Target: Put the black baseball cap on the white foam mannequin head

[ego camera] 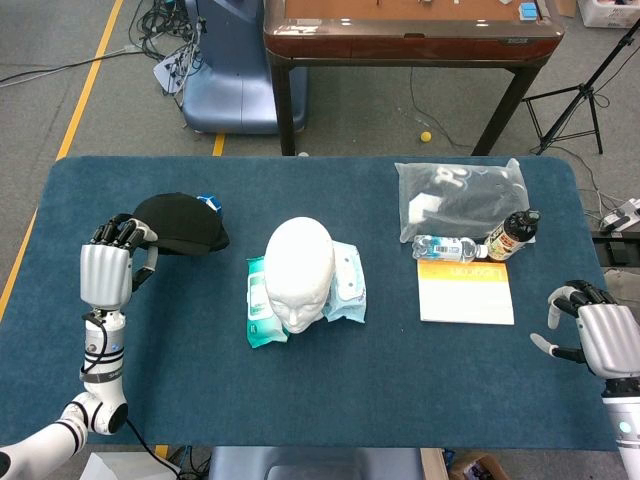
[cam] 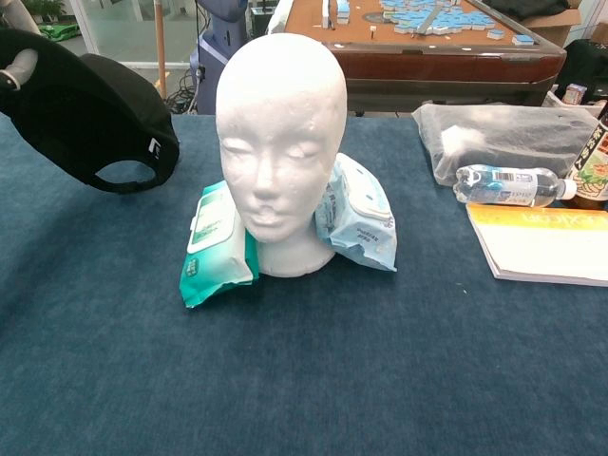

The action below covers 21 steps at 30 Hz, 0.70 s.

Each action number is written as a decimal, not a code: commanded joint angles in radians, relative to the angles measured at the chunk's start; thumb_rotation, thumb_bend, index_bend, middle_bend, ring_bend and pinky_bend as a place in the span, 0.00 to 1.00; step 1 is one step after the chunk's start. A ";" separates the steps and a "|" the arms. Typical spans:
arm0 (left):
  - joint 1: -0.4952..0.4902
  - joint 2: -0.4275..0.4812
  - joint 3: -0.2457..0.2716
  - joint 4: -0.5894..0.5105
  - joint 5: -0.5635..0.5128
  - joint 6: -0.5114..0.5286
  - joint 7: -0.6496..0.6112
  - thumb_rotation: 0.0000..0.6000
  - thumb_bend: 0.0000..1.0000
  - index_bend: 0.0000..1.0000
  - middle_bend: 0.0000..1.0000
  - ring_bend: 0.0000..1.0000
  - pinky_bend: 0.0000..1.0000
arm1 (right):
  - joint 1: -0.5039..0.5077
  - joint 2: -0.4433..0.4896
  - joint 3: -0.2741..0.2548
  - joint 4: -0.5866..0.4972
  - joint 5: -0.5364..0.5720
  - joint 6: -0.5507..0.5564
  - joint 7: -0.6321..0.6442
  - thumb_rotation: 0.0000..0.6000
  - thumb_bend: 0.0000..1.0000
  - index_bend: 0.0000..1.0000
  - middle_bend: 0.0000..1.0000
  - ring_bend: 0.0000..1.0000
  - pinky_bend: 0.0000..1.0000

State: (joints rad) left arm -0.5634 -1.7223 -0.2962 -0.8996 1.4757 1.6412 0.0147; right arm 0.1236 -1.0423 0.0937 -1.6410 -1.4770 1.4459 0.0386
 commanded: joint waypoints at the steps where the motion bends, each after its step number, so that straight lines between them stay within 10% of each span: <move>1: -0.012 0.008 -0.006 -0.012 0.003 -0.003 0.011 1.00 0.54 0.83 0.48 0.30 0.45 | 0.000 0.000 0.000 0.000 0.000 0.001 0.001 1.00 0.00 0.66 0.44 0.24 0.32; 21: -0.094 0.046 -0.082 -0.143 -0.001 0.015 0.073 1.00 0.54 0.84 0.49 0.30 0.46 | -0.002 0.003 0.002 -0.001 -0.001 0.005 0.004 1.00 0.00 0.66 0.44 0.24 0.32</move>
State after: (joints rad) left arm -0.6485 -1.6784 -0.3703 -1.0322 1.4736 1.6505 0.0800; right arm 0.1215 -1.0393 0.0953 -1.6420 -1.4784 1.4510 0.0430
